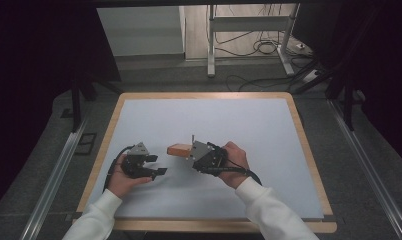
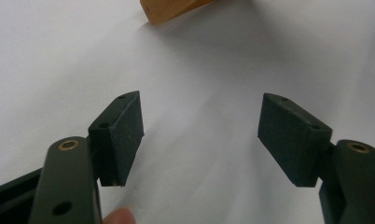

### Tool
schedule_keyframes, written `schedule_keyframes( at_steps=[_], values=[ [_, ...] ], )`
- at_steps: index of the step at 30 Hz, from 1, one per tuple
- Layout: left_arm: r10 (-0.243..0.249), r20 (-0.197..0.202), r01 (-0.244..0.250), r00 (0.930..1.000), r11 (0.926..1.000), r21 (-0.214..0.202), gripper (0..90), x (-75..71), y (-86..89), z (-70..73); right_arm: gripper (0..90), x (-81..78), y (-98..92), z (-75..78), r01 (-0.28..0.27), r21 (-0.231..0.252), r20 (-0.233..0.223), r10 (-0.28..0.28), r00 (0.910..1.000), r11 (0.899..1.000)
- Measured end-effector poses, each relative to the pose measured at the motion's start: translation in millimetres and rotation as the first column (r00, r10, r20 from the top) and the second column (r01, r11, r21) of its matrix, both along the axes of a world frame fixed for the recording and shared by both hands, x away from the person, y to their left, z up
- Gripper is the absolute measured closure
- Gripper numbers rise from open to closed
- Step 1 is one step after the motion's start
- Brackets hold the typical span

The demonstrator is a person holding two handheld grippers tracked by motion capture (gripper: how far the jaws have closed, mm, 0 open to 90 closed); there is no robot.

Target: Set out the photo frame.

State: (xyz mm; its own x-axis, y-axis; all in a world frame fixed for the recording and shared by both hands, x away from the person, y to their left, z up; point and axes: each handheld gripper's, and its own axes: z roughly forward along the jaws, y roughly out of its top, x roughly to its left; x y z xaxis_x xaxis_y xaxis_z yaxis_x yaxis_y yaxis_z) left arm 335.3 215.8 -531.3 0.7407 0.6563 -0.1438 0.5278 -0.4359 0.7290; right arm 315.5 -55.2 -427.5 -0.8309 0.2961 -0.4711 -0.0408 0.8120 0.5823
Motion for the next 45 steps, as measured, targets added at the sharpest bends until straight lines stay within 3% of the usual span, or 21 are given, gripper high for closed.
schedule_keyframes(
  at_steps=[8, 15, 20, 32, 45],
  values=[
    [-0.001, 0.004, 0.001, 1.0, 1.0, 0.001, 30.3, 1.0, 0.8, -0.6, 68.8, -7.1, -5.6, 11.8, -0.029, 0.02, -0.019, 0.029, 0.9994, 0.999],
    [0.007, 0.015, -0.006, 0.9999, 1.0, -0.003, 30.3, 0.4, 1.0, 0.3, 69.5, -21.0, -22.8, 25.7, -0.075, 0.05, -0.109, 0.08, 0.9907, 0.996],
    [0.005, 0.015, -0.005, 0.9999, 1.0, -0.002, 30.3, 0.3, 0.1, 0.3, 69.1, -21.9, -31.0, 27.4, -0.068, 0.063, -0.13, 0.076, 0.9886, 0.996],
    [0.006, 0.011, -0.006, 0.9999, 1.0, -0.007, 30.1, 0.2, 0.0, 0.2, 65.7, -2.1, -33.8, 30.2, -0.004, 0.102, -0.122, 0.016, 0.9924, 0.995],
    [0.006, 0.017, -0.006, 0.9998, 0.9999, -0.01, 29.4, -0.1, -0.3, 1.1, 58.7, 30.3, -38.7, 28.3, 0.103, 0.133, -0.129, -0.085, 0.988, 0.986]
  ],
)
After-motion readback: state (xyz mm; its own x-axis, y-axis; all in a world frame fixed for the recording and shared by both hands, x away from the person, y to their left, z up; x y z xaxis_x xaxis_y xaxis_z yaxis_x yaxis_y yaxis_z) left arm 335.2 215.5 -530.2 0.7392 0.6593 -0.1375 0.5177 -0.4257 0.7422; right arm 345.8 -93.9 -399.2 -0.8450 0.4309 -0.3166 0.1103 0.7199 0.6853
